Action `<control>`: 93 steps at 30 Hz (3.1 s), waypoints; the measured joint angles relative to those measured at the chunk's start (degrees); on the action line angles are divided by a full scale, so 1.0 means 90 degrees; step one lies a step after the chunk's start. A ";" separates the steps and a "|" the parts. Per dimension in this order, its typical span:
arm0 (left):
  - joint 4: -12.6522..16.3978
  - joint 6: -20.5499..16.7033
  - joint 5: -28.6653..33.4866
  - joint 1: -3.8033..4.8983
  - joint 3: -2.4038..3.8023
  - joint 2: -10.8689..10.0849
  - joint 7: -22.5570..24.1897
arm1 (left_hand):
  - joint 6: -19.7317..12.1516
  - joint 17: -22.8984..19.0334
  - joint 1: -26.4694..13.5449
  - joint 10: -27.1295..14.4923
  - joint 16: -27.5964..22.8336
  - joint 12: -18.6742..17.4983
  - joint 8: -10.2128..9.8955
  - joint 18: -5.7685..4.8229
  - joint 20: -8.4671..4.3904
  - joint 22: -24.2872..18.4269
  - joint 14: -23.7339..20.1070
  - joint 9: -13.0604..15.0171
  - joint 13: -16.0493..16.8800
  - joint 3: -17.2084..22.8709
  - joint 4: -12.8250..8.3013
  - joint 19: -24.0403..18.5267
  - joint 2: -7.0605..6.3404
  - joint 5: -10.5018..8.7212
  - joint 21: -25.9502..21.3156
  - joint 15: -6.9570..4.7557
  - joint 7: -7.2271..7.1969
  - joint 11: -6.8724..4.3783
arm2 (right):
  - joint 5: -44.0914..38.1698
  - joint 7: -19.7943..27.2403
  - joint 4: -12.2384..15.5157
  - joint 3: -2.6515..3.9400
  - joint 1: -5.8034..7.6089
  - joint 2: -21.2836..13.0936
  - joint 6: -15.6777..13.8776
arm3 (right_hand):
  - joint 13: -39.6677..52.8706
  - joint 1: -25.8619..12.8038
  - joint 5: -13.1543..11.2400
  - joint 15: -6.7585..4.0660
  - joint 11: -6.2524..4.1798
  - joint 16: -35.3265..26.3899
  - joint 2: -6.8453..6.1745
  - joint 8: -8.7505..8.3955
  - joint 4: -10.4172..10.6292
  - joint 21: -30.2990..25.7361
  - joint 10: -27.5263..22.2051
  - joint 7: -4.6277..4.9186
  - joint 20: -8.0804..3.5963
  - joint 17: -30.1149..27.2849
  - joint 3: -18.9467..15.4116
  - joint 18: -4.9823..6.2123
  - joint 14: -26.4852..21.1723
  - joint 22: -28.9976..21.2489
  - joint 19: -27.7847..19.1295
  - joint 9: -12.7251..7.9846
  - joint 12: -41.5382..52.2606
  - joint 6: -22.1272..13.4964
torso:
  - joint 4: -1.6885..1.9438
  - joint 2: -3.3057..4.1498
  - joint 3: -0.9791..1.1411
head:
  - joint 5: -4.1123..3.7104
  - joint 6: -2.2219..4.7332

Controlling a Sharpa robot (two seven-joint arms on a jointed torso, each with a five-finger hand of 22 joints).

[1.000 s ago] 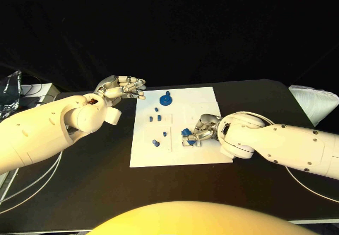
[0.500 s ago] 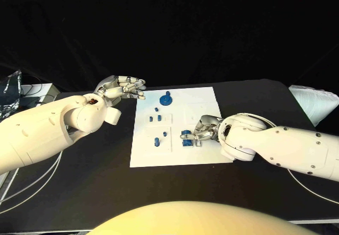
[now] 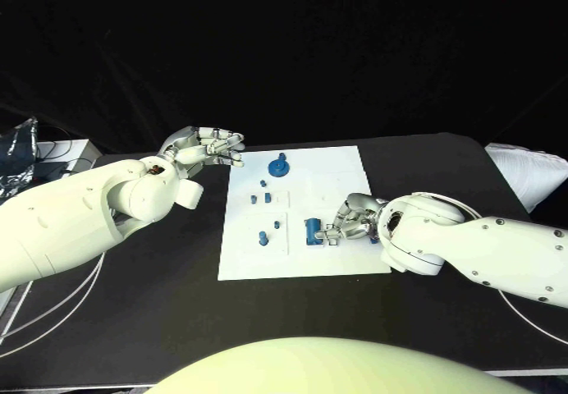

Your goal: Assemble the parts on the task board

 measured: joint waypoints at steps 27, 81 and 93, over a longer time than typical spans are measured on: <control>-0.0001 0.0003 0.0000 0.0000 0.0000 -0.0003 -0.0022 | 0.0000 0.0000 0.0000 0.0000 0.0001 -0.0016 0.0000 0.0000 0.0000 0.0000 0.0000 0.0001 0.0001 0.0000 0.0000 0.0000 0.0000 0.0000 -0.0010 0.0000 0.0000 0.0000 | -0.0003 0.0150 -0.0128 0.0018 -0.0077 0.0221 0.0010 | -0.0002 0.1151 -0.0618 -0.0138 -0.0155 0.0000 0.0097 0.0345 -0.0054 -0.0001 0.0006 -0.0139 -0.0093 0.0004 0.0405 0.0001 0.0001 -0.0002 0.0001 0.0113 0.0000 0.0229 | 0.0007 0.0009 -0.0007 | 0.0009 0.0000; -0.0042 0.0012 -0.0001 -0.0001 -0.0001 0.0038 -0.0051 | 0.0000 0.0025 0.0000 0.0000 -0.0020 -0.0037 0.0000 0.0000 0.0000 -0.0015 0.0000 -0.0004 0.0002 0.0000 0.0034 0.0000 0.0000 0.0000 -0.0028 0.0000 0.0000 0.0000 | -0.0152 0.0206 -0.0004 0.0118 0.0218 -0.1321 0.0238 | -0.0005 0.0880 -0.0434 -0.0021 0.0008 0.0000 -0.0189 -0.0175 -0.0010 -0.0006 0.0008 0.0082 -0.0043 0.0002 0.0854 0.0000 0.0000 0.0000 0.0000 -0.0254 -0.0001 -0.0060 | -0.0071 -0.0040 0.0000 | -0.0165 0.0000; -0.0051 0.0025 -0.0001 -0.0001 -0.0002 0.0048 -0.0057 | 0.0000 0.0024 0.0000 0.0000 -0.0020 -0.0037 0.0000 0.0000 0.0000 -0.0022 0.0000 -0.0003 0.0002 0.0000 0.0034 0.0000 0.0000 0.0000 -0.0028 0.0000 0.0000 0.0000 | -0.0642 0.0052 -0.0120 0.0085 0.0136 -0.1317 0.0606 | 0.0000 0.0675 -0.0472 -0.0021 0.0008 0.0000 -0.0269 -0.0175 0.0019 -0.0006 0.0008 0.0045 -0.0043 0.0001 0.0825 0.0000 0.0000 -0.0001 0.0000 -0.0213 -0.0001 0.0023 | -0.0079 -0.0040 0.0007 | -0.0292 0.0000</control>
